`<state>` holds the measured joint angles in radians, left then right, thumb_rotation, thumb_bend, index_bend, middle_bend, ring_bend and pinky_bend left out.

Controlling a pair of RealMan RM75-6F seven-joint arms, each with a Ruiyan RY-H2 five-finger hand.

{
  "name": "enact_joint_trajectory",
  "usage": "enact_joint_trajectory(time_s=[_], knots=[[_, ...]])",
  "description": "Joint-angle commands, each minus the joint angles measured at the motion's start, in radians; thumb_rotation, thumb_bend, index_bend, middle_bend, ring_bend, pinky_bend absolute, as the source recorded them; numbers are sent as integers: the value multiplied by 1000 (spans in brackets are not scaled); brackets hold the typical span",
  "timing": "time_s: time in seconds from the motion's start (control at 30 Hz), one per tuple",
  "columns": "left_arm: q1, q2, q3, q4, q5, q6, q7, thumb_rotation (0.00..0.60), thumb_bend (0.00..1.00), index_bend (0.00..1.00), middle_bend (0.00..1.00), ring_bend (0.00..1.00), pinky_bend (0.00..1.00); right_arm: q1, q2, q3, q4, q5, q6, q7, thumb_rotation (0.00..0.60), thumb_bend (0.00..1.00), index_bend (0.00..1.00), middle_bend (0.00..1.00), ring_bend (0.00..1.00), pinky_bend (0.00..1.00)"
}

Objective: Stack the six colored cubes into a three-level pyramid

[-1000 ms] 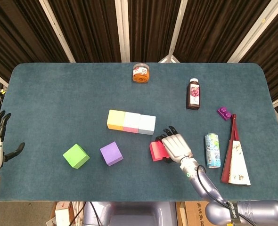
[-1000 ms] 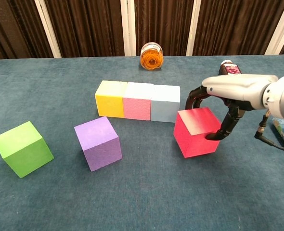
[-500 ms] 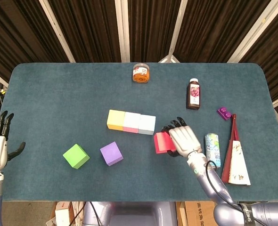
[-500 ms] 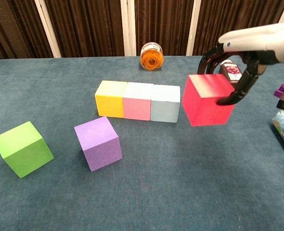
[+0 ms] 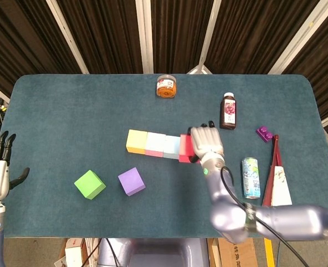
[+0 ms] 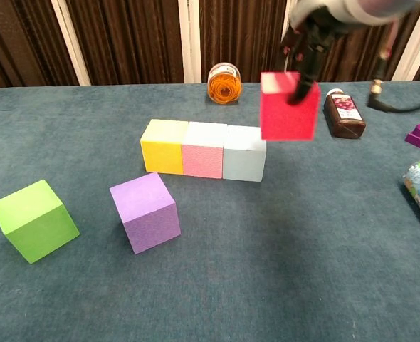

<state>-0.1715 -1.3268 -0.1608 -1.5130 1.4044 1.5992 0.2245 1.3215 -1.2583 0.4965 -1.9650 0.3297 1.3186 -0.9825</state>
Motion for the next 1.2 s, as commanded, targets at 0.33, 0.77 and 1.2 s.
enact_joint_trajectory(time_s=[0.33, 0.77, 1.2], knots=[[10, 6, -9, -15, -9, 6, 0, 600, 273, 88, 22, 0, 0, 128, -211, 101, 264, 50, 98, -1, 600, 278, 379, 346, 173, 0], [9, -3, -20, -10, -20, 3, 12, 600, 273, 89, 21, 0, 0, 117, -286, 102, 370, -4, 17, -48, 600, 278, 379, 346, 173, 0], [12, -9, -21, -12, -15, 7, 14, 600, 273, 90, 20, 0, 0, 69, -293, 98, 353, -44, -14, -49, 600, 278, 379, 345, 173, 0]])
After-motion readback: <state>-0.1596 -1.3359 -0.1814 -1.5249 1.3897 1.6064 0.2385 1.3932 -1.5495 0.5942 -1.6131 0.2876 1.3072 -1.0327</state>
